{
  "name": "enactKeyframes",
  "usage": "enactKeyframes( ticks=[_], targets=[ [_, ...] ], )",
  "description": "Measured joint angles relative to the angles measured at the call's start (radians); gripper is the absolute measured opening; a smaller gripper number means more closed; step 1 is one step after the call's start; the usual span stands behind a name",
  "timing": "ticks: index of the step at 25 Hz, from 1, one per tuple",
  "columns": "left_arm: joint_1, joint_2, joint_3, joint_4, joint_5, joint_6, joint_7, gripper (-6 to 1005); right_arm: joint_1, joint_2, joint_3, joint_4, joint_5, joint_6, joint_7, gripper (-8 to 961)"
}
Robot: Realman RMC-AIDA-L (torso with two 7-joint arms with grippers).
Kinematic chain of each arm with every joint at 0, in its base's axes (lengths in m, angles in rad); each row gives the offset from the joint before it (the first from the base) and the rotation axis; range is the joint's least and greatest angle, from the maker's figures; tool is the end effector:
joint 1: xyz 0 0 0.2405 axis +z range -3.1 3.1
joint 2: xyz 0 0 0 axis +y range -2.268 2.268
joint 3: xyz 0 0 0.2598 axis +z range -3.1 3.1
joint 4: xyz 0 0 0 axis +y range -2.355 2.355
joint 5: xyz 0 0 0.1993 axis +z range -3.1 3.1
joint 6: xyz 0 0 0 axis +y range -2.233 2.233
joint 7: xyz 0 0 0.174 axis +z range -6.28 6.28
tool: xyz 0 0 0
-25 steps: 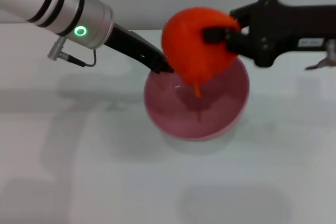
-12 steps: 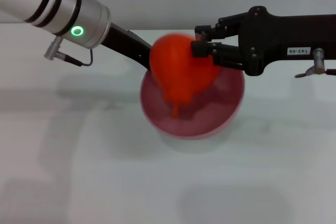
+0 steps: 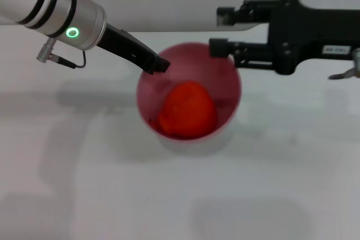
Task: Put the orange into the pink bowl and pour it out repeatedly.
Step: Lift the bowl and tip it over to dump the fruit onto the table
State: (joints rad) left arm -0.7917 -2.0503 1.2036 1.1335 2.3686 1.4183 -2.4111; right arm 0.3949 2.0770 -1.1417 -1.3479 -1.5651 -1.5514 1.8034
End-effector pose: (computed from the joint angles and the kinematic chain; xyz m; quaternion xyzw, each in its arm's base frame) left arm -0.1406 0.4061 -0.0258 -0.9431 -0.2911 0.0272 0.1582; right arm 0.1141 0.3209 0.0269 -0.9415 0.0842 0.3119 0.0955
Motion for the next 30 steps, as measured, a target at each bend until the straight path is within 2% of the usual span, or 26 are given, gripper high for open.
enactKeyframes(
  ticks=[4,8,12,15,19,21,22,23,27,30],
  targets=[
    [0.005,0.001,-0.01,0.0,0.031,-0.041,-0.001,44,-0.072,0.0,0.017,-0.006,0.134,0.023,-0.11,557],
    [0.008,0.0,-0.012,-0.011,0.06,-0.106,-0.005,44,-0.19,0.008,0.0,0.039,0.297,0.164,-0.307,591],
    [0.023,-0.001,-0.01,-0.017,0.063,-0.165,-0.006,44,-0.286,0.007,-0.037,0.199,0.597,0.251,-0.601,591],
    [0.039,-0.004,-0.002,-0.008,0.063,-0.21,-0.002,44,-0.32,0.004,-0.03,0.328,0.794,0.215,-0.762,591],
    [0.068,-0.009,0.013,0.021,0.049,-0.276,0.004,44,-0.345,0.007,-0.028,0.458,0.969,0.164,-0.914,591],
    [0.116,-0.012,0.061,0.071,-0.004,-0.342,0.002,44,-0.35,0.008,-0.032,0.531,1.06,0.136,-0.974,591],
    [0.116,-0.012,0.061,0.071,-0.004,-0.342,0.002,44,-0.35,0.008,-0.032,0.573,1.104,0.12,-1.001,591],
    [0.204,-0.011,0.163,0.148,-0.092,-0.454,0.009,44,-0.349,0.008,-0.032,0.604,1.137,0.107,-1.021,591],
    [0.303,-0.009,0.313,0.235,-0.128,-0.631,0.023,44,-0.344,0.005,-0.019,0.686,1.2,0.069,-1.052,591],
    [0.344,-0.01,0.427,0.255,-0.127,-0.757,0.062,44,-0.342,0.005,-0.011,0.702,1.206,0.064,-1.054,591]
  ],
)
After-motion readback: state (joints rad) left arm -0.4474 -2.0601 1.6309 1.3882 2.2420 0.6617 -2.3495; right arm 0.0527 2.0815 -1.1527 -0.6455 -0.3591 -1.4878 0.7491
